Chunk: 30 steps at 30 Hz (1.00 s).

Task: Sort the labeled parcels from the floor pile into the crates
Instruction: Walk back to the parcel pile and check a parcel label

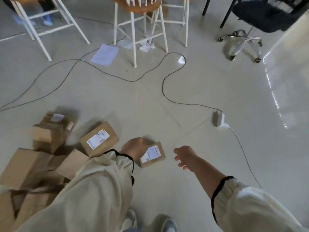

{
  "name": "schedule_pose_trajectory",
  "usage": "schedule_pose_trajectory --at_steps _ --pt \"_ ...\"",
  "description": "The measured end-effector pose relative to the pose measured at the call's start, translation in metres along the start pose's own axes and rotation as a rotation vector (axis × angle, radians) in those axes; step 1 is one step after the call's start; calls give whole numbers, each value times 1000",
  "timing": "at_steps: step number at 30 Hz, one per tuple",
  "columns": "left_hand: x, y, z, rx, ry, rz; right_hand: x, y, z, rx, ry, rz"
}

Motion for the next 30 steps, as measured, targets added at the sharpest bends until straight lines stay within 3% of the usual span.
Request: schedule_pose_trajectory --at_steps 6,10,12,15,18,23,26,30 --pt "-92 178 144 -24 -8 156 77 120 193 -42 88 4" --pt "-128 226 229 32 91 319 111 165 285 -6 59 10" --pt "-138 234 258 13 148 293 116 176 316 -15 12 68" --pt "-151 239 279 -111 164 248 117 183 333 -111 -45 111" --pt "-164 245 289 -85 180 192 126 195 334 -145 -42 143" --pt "-172 256 283 -61 158 -92 129 215 339 -21 -88 218" --pt "-171 263 274 -245 91 -26 105 209 357 96 -205 248" --pt "-167 290 254 -492 37 28 101 216 356 57 -331 214"
Point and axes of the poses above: each hand's wrist, its own z-axis towards the middle knuckle, its own y-axis out of the palm, x = y × z, the point moved 1 cm from there along z, towards the middle knuckle, and after that the axes turned 5 degrees about x, right-handed, at the moved point
